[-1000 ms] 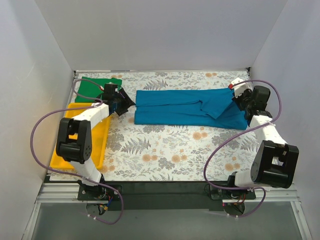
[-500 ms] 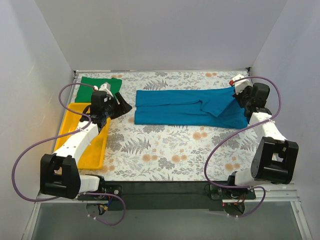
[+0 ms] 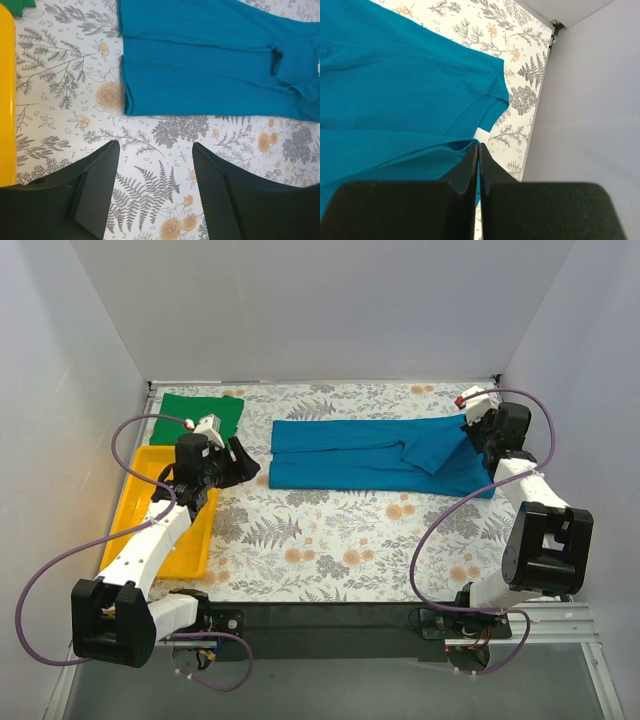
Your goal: Fold and stack the t-shirts
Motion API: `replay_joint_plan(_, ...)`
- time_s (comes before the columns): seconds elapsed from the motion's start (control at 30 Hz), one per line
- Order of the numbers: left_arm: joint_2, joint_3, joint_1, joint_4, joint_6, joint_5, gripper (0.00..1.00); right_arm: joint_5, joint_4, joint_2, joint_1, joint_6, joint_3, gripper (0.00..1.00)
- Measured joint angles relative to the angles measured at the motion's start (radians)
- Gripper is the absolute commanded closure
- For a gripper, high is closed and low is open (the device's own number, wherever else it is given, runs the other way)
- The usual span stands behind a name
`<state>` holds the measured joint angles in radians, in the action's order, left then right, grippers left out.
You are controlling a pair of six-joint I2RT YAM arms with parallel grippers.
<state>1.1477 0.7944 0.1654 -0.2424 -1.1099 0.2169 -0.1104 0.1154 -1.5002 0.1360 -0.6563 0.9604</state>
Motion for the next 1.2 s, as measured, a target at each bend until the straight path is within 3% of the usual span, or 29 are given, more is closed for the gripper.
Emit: replay_joint_plan(1.2,-0.005,-0.051,0.000,-0.010,0.022,0.010,0.41,0.163,0.044,-0.127,-0.091,0.093,0.093,0.99)
